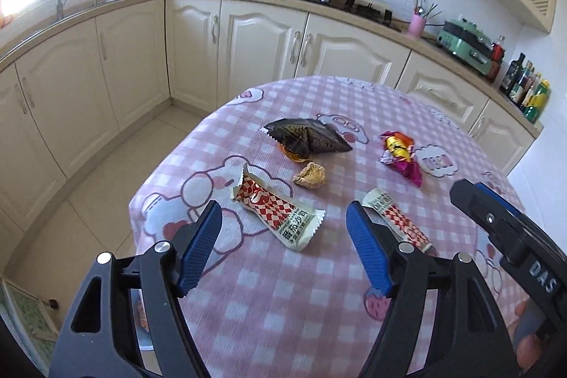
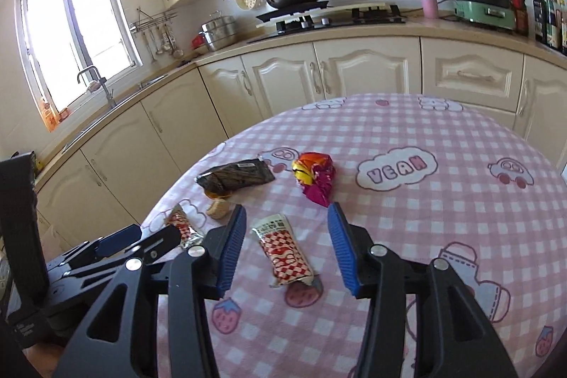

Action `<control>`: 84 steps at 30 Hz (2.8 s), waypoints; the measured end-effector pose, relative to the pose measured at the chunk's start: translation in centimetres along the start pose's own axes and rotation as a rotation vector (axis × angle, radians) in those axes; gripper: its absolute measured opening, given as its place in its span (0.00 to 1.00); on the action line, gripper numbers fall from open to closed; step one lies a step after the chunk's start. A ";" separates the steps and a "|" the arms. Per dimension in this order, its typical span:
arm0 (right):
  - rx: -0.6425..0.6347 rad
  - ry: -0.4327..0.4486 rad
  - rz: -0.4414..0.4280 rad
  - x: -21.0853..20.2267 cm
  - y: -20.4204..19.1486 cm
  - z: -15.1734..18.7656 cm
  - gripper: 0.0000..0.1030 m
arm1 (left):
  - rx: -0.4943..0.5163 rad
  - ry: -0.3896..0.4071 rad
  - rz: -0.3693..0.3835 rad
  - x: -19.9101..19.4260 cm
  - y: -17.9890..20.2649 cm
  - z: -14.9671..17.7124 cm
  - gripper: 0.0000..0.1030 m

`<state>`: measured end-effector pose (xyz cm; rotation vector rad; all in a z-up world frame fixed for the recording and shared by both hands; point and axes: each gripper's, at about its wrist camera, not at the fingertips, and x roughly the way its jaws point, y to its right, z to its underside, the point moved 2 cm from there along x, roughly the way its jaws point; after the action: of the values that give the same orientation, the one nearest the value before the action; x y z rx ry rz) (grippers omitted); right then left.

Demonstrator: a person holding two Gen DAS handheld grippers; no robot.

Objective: Collect trash
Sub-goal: 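Grasp a red-white candy wrapper with the left tool while the right tool grasps another, then carry both wrappers over the blue bucket and open both tools to drop them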

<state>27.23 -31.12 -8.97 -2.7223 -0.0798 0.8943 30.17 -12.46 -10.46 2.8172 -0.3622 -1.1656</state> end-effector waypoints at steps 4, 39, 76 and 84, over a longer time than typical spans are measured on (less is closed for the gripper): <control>0.009 -0.028 0.003 1.6 0.5 0.4 0.46 | 0.005 -0.034 -0.022 1.6 0.4 -0.3 0.66; -0.190 -0.201 -0.072 4.0 -8.2 3.2 0.09 | -0.065 0.058 0.167 -5.6 -6.9 3.5 0.06; -0.389 -0.405 -0.431 12.5 -33.4 14.9 0.09 | -0.419 -0.072 -0.138 -2.9 -30.1 13.1 0.06; -0.370 -0.400 -0.405 14.3 -33.1 15.3 0.09 | -0.429 -0.074 -0.160 -1.8 -30.8 13.0 0.36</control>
<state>30.86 6.36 -19.80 -2.6333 -0.9206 1.3816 25.65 18.16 -23.23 2.4671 0.1050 -1.2078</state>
